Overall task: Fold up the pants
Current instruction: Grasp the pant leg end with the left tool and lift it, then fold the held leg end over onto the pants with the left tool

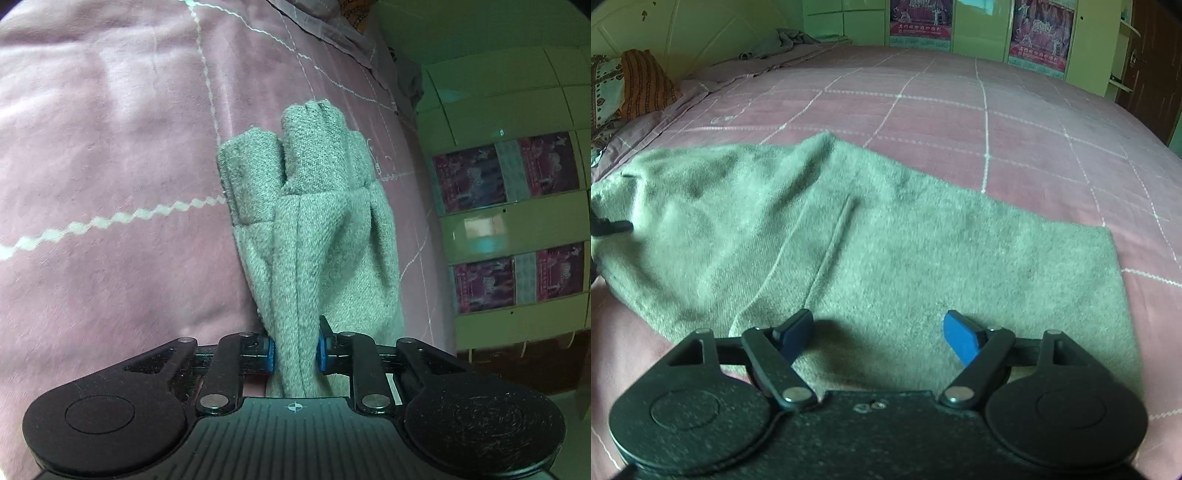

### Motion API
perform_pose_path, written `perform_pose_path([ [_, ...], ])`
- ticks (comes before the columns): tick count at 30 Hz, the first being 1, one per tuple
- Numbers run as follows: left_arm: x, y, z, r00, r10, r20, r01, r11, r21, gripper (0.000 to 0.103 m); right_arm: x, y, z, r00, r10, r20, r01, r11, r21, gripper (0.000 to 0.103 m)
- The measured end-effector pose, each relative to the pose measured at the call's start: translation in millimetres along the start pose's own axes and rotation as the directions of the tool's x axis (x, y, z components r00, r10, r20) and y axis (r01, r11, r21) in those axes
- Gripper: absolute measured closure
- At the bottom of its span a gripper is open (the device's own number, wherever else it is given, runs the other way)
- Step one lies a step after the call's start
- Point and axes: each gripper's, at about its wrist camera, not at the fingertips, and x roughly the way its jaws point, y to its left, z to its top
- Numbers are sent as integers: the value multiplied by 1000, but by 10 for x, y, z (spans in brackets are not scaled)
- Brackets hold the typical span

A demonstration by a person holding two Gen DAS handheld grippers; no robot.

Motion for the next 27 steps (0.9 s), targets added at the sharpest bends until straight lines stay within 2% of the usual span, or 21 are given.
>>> perform_pose_path([
  [5, 70, -112, -9, 999, 38, 9, -38, 999, 8, 82, 72, 89, 159, 1000, -10, 8, 11, 1000, -27, 29],
  [8, -32, -382, -105, 995, 84, 44, -90, 984, 157, 86, 237, 142, 131, 999, -23, -37, 22, 999, -42, 27],
  [10, -117, -653, -166, 995, 60, 78, -78, 960, 267, 87, 253, 128, 149, 999, -21, -48, 19, 999, -31, 27],
  [11, -162, -823, -213, 995, 40, 96, -70, 938, 340, 87, 251, 117, 154, 999, -16, -52, 14, 999, -30, 27],
  [13, -231, -1234, -368, 993, -12, 116, -49, 861, 506, 87, 243, 91, 147, 999, -2, -50, 1, 1000, -27, 26],
  [16, -263, -1780, -677, 993, -93, 70, 20, 731, 682, 87, 230, 72, 144, 999, 6, -45, -7, 1000, -17, 25],
  [17, -269, -1917, -814, 993, -111, 45, 43, 680, 732, 87, 220, 64, 146, 999, 12, -45, -13, 1000, -11, 25],
  [18, -235, -2072, -992, 992, -122, 11, 67, 618, 783, 87, 203, 45, 147, 999, 22, -44, -22, 1000, -2, 26],
  [20, -135, -2313, -1370, 990, -124, -64, 119, 502, 857, 87, 135, -8, 142, 999, 37, -34, -36, 999, 14, 31],
  [22, -24, -2478, -1827, 983, -103, -155, 182, 374, 909, 87, 32, -109, 109, 999, 31, -17, -31, 999, 39, 32],
  [24, 129, -2553, -2292, 968, -45, -246, 249, 259, 933, 87, -89, -295, 49, 1000, 15, 0, -15, 997, 78, 31],
  [25, 218, -2573, -2537, 959, 12, -282, 274, 203, 940, 87, -137, -400, 19, 1000, 4, 1, -4, 995, 100, 31],
  [27, 438, -2531, -2931, 949, 137, -285, 270, 120, 955, 86, -237, -652, -50, 1000, -12, -3, 12, 988, 152, 31],
])
